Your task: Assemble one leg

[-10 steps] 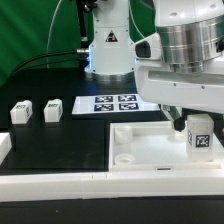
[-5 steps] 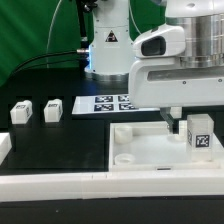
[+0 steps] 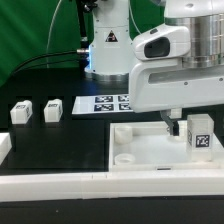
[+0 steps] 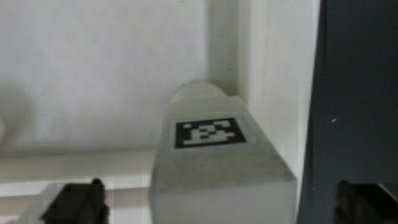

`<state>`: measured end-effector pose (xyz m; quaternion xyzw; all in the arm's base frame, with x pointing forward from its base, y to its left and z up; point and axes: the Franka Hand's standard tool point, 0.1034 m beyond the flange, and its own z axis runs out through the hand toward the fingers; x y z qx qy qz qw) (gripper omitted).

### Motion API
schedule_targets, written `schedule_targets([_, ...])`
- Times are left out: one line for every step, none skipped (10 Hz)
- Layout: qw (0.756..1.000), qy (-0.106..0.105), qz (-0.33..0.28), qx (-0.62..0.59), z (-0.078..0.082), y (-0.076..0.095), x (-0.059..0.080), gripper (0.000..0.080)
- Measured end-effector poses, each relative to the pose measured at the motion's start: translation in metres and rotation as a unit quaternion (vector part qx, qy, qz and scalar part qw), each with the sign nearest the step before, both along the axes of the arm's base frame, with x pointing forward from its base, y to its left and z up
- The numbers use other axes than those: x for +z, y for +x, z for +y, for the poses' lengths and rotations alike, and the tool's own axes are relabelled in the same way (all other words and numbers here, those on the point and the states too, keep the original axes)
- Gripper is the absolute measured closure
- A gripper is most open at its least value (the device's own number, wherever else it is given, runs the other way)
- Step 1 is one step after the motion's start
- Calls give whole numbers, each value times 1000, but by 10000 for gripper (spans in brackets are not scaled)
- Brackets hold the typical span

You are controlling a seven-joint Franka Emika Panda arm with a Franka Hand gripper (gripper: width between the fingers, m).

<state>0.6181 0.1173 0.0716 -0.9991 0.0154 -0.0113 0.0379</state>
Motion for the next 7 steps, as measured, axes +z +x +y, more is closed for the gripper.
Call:
schedule_targets([1000, 0, 0, 0, 0, 0, 0, 278])
schedule_targets([1000, 0, 0, 0, 0, 0, 0, 413])
schedule_targets([1000, -1, 0, -1, -2, 0, 0, 506])
schedule_targets([1000, -1, 0, -1, -2, 0, 0, 506])
schedule_targets([1000, 0, 1, -8, -2, 0, 0, 506])
schedule_targets([1000, 0, 2, -26, -2, 0, 0, 506])
schedule_targets([999, 1, 3, -37, -2, 0, 0, 506])
